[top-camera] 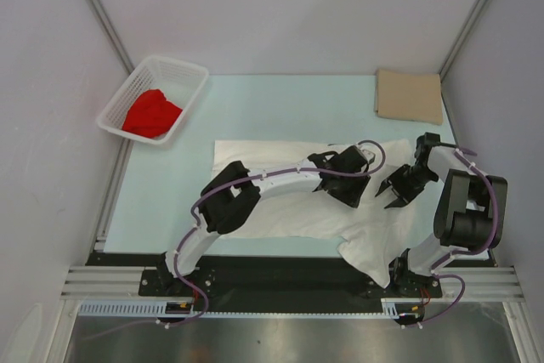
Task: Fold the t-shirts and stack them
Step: Fold the tshirt
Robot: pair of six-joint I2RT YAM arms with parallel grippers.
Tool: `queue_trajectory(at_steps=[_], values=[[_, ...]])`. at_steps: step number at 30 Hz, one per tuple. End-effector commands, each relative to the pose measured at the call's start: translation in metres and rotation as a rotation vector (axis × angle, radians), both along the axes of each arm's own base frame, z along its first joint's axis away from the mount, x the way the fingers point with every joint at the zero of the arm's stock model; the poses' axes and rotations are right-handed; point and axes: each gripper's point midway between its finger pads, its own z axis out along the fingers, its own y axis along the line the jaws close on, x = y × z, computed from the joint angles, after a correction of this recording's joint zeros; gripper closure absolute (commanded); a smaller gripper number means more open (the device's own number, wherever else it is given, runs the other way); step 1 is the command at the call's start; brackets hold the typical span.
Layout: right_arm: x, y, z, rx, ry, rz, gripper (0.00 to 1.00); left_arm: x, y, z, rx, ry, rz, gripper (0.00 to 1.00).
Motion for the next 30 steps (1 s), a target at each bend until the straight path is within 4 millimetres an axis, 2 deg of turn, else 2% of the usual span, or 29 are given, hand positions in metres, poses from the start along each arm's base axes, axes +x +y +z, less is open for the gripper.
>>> queue_trajectory(at_steps=[1, 2, 6, 11, 14, 17, 20, 23, 24, 27, 28, 30], values=[[0.019, 0.004, 0.001, 0.047, -0.071, -0.044, 0.50, 0.014, 0.003, 0.004, 0.050, -0.094, 0.012, 0.48], [0.021, 0.003, -0.002, 0.043, -0.079, -0.046, 0.50, 0.010, 0.001, 0.005, 0.050, -0.100, 0.004, 0.48], [0.025, 0.001, -0.005, 0.034, -0.100, -0.059, 0.51, 0.018, 0.000, 0.008, 0.072, -0.176, 0.021, 0.46], [0.024, -0.003, -0.014, 0.017, -0.073, -0.077, 0.55, 0.022, -0.004, 0.003, 0.084, -0.198, 0.027, 0.47], [0.023, -0.007, -0.017, -0.004, -0.060, -0.082, 0.59, 0.020, -0.013, 0.008, 0.039, -0.198, 0.021, 0.48], [0.023, -0.009, -0.019, -0.013, -0.052, -0.089, 0.64, 0.020, -0.019, 0.011, 0.012, -0.189, 0.019, 0.48], [0.026, -0.013, -0.022, -0.032, -0.054, -0.080, 0.75, 0.021, -0.023, 0.012, -0.001, -0.188, 0.022, 0.52], [0.032, -0.020, -0.017, -0.060, -0.065, -0.072, 0.87, 0.022, -0.024, 0.016, -0.003, -0.197, 0.016, 0.64], [0.034, -0.021, -0.015, -0.068, -0.075, -0.059, 0.89, 0.026, -0.022, 0.012, 0.016, -0.210, 0.019, 0.79], [0.043, -0.026, -0.004, -0.084, -0.093, -0.046, 0.99, 0.031, -0.019, 0.012, 0.048, -0.232, 0.017, 1.00], [0.044, -0.026, -0.002, -0.085, -0.092, -0.043, 1.00, 0.034, -0.018, 0.013, 0.066, -0.250, 0.002, 1.00], [0.049, -0.027, 0.005, -0.086, -0.091, -0.031, 1.00, 0.036, -0.015, 0.025, 0.079, -0.283, -0.023, 1.00]])
